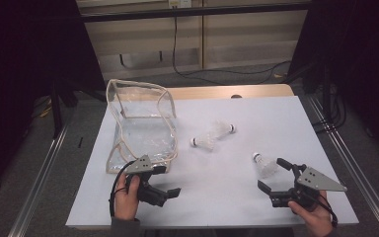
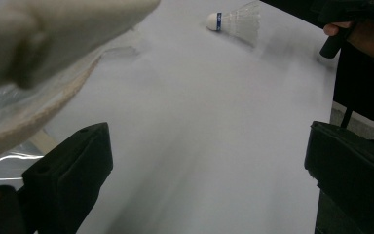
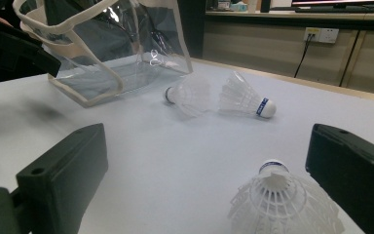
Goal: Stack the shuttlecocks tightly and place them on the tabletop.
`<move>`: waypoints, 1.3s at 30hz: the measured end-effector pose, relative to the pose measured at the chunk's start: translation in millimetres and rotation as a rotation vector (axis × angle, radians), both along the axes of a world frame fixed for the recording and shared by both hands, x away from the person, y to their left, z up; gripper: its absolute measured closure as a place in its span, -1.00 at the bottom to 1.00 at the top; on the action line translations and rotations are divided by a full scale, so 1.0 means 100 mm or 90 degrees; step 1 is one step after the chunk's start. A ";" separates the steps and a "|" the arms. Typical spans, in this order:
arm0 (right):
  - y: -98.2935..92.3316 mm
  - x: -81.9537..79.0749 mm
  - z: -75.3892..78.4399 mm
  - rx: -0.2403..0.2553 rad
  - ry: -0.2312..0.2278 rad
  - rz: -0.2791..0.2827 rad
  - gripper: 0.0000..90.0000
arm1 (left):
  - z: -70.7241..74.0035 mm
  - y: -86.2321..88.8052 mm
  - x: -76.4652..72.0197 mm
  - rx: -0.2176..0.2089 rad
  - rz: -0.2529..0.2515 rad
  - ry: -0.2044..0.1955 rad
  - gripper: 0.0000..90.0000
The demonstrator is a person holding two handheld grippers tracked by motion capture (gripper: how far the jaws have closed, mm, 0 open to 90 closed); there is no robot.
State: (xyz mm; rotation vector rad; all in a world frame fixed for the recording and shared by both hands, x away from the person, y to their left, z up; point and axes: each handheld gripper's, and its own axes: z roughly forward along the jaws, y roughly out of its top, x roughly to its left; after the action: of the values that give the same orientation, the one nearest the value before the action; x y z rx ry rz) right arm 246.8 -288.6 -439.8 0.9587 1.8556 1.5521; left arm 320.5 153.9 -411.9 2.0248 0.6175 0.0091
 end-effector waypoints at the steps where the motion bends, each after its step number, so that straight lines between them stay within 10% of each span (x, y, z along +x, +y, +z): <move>1: 0.00 0.00 0.00 -0.001 -0.001 0.001 -0.97 | 0.00 0.01 0.00 0.000 -0.001 -0.002 -0.92; 39: 0.00 0.17 0.06 -0.004 0.019 -0.015 -0.96 | -0.05 0.39 0.01 -0.005 0.021 -0.016 -0.92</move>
State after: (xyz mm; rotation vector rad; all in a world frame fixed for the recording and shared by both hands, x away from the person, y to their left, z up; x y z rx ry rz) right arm 263.7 -288.3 -433.7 1.0023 1.8620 1.5251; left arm 321.7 193.2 -416.9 2.0040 0.6337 0.0519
